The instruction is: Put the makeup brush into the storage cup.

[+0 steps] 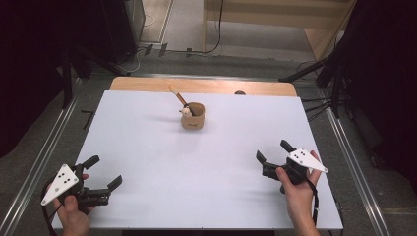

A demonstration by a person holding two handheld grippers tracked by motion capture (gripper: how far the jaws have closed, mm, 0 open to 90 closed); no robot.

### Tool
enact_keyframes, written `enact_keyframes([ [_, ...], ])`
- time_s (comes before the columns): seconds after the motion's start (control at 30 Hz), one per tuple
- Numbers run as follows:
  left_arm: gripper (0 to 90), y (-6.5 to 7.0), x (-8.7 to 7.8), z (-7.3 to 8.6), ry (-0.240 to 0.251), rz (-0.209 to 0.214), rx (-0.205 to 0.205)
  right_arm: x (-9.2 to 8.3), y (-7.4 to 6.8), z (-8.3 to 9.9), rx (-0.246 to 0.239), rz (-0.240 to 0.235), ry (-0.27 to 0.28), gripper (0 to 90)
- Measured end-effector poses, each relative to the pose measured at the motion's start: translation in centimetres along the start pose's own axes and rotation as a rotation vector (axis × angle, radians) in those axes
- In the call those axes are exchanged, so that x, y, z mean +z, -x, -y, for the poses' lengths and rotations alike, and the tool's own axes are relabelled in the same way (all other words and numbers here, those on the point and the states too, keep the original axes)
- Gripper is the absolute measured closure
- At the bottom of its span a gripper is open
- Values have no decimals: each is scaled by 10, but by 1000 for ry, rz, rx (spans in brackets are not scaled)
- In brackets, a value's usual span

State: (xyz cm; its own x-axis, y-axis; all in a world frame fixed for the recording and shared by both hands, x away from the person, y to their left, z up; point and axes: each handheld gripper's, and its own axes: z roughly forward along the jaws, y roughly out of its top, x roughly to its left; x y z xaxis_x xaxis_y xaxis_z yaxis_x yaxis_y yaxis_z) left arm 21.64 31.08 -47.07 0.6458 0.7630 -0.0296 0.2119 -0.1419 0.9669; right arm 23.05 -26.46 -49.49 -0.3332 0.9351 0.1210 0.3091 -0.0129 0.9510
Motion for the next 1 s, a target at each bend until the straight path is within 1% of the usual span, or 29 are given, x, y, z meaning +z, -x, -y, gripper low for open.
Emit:
enact_keyframes([
  [0.1, 0, 0, 0, -1, 2, 4, 0, -9, 4, 2, 31, 24, 14, 0],
  [0.17, 0, 0, 0, -1, 3, 4, 0, -17, 8, 6, 32, 54, 23, 0],
  [0.23, 0, 1, 0, -1, 2, 5, 0, -19, 9, 7, 37, 58, 20, 0],
  [0.3, 0, 1, 0, -1, 3, 7, 1, -23, 11, 10, 40, 47, 19, 0],
  [0.4, 0, 1, -1, -2, 8, 6, 4, -29, 12, 14, 31, 47, 11, 0],
  [0.5, 0, 0, -2, -3, 12, 6, 4, -38, 13, 17, 38, 46, 19, 0],
  [0.53, 0, 0, -2, -3, 12, 6, 1, -40, 13, 18, 35, 49, 19, 0],
  [0.6, 0, 0, -1, -3, 12, 7, 0, -45, 14, 20, 15, 59, 18, 0],
  [0.63, 0, 1, -1, -3, 11, 8, 0, -48, 15, 21, 14, 62, 18, 0],
  [0.7, 0, 1, 0, -3, 12, 11, 2, -52, 17, 24, 33, 70, 18, 0],
  [0.77, 0, 2, 0, -4, 11, 11, 3, -56, 19, 26, 52, 67, 22, 0],
  [0.87, 0, 1, -1, -4, 15, 10, -2, -62, 21, 29, 45, 75, 22, 0],
  [0.97, 0, 0, -2, -3, 16, -3, -15, -67, 24, 30, 55, 82, 26, 0],
  [1.0, 0, -1, -1, -2, 12, -4, -15, -68, 25, 31, 65, 87, 25, 0],
])
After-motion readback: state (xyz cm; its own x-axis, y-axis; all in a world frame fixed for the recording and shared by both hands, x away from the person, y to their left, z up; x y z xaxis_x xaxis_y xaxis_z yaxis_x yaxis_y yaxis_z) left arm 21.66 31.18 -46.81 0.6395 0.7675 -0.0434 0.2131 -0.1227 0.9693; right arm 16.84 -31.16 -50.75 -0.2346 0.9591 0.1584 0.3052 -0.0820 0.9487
